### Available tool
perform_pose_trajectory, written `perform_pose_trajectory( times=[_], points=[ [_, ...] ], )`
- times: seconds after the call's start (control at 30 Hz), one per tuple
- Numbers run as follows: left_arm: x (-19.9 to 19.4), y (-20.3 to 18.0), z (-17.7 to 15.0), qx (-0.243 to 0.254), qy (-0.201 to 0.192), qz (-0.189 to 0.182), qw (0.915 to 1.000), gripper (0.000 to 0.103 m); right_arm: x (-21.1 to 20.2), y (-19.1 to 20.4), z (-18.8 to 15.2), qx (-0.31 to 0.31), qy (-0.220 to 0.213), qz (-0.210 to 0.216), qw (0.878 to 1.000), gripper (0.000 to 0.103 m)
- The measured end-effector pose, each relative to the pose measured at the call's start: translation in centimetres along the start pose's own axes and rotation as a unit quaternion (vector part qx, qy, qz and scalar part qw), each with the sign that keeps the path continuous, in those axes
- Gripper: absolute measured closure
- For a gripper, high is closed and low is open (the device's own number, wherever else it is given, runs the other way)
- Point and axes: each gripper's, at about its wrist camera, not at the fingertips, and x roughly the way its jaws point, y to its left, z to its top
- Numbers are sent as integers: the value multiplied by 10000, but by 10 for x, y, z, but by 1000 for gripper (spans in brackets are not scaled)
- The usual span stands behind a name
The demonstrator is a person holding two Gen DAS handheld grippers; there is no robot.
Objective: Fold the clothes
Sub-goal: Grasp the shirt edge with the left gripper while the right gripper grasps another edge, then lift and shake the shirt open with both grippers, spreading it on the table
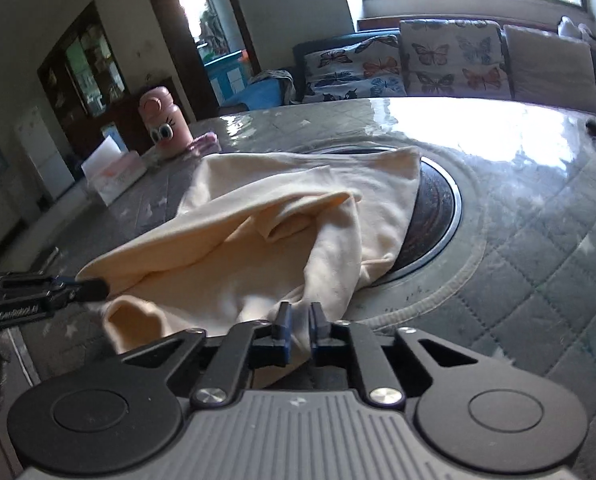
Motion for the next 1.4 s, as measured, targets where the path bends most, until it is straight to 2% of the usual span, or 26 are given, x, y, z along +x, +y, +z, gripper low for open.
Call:
perform_pose_trajectory(
  times=[0.07,0.13,0.37,0.43,0.53,0.63,0.77,0.87,0.93,0.97,1.03,1.07,1.1,1.13,1.2,1.4],
  points=[
    [1,1,2,-37,35,6,10000,95,5,5,8,-238,-77,-186,9995,76],
    [3,4,7,-95,39,20,9999,95,13,11,19,-493,-153,-302,9982,56],
    [13,5,26,42,65,25,10000,90,63,23,46,-1259,34,-542,9906,50],
    [22,-1,34,245,35,7,9997,74,76,24,50,-1416,132,-565,9882,47],
    [35,-10,46,549,-9,-19,9985,60,88,26,53,-1618,204,-555,9851,45],
    [47,-18,57,853,-53,-45,9963,55,98,28,56,-1757,213,-530,9828,45],
    [64,-30,72,1257,-112,-79,9920,55,106,29,60,-1803,196,-451,9824,45],
    [77,-39,84,1558,-156,-105,9876,55,111,26,63,-1751,189,-418,9835,49],
    [89,-48,87,1798,-185,-103,9835,55,111,24,65,-1667,152,-347,9853,57],
    [94,-51,87,1875,-208,-70,9820,55,111,24,66,-1625,130,-306,9861,58],
    [104,-55,89,1966,-231,55,9802,57,110,22,67,-1554,98,-260,9875,73],
    [110,-56,91,1981,-233,104,9799,61,109,22,67,-1508,94,-251,9882,76],
    [115,-54,92,1921,-197,154,9811,79,109,21,67,-1462,91,-242,9889,83],
    [119,-51,94,1825,-137,173,9830,90,107,20,67,-1418,64,-241,9896,90],
    [117,-41,97,1617,-194,189,9865,94,102,17,67,-1324,-29,-242,9909,94],
    [93,-1,110,927,-543,455,9932,94,74,2,67,-919,-379,-438,9941,96]
  ],
)
